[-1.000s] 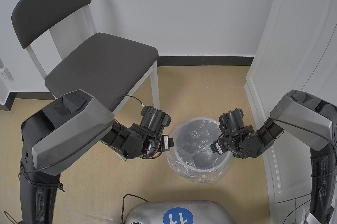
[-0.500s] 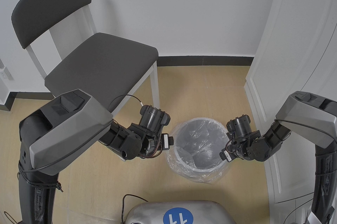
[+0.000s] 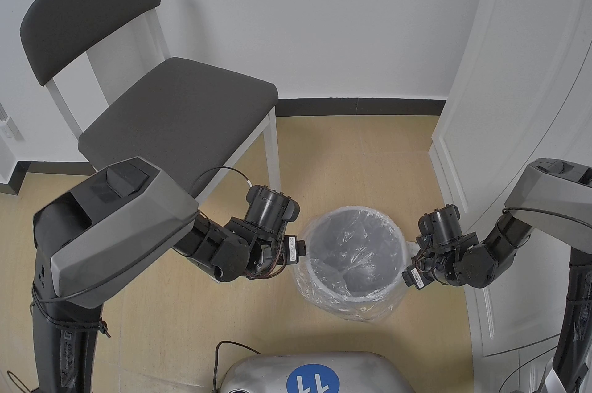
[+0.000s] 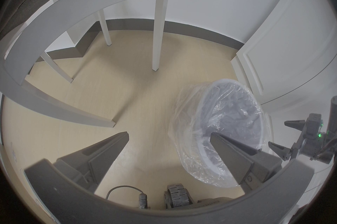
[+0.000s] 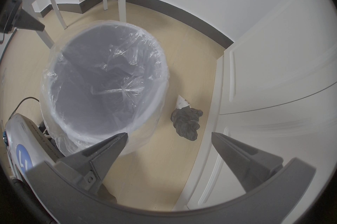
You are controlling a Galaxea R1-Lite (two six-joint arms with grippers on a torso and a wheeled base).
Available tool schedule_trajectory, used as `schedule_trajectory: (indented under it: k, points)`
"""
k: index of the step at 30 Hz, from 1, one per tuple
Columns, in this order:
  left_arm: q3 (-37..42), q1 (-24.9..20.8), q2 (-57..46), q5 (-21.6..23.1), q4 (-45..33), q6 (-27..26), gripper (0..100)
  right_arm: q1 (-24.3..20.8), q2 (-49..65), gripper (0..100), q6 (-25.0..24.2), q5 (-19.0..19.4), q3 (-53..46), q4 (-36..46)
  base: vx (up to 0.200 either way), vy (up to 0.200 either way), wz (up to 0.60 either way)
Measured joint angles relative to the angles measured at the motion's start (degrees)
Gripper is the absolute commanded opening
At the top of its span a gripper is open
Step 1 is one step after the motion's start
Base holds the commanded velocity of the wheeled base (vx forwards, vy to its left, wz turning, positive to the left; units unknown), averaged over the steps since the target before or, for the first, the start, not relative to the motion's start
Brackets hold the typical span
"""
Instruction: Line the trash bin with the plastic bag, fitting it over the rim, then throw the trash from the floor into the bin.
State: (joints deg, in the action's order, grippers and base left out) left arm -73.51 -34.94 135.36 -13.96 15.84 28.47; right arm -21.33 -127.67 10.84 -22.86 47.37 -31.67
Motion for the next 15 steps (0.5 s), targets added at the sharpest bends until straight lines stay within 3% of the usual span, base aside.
schedule_trajectory:
  k: [9, 15]
  points:
    - [0.0, 0.0, 0.0, 0.0, 0.0, 0.0, 100, 1.0, -1.2, 100, -0.2, 0.0, -1.5, -0.8, 0.000, 0.000, 0.00]
    - [0.0, 0.0, 0.0, 0.1, 0.0, 0.0, 100, 2.1, -4.3, 100, -0.3, 0.4, -1.3, -5.6, 0.000, 0.000, 0.00]
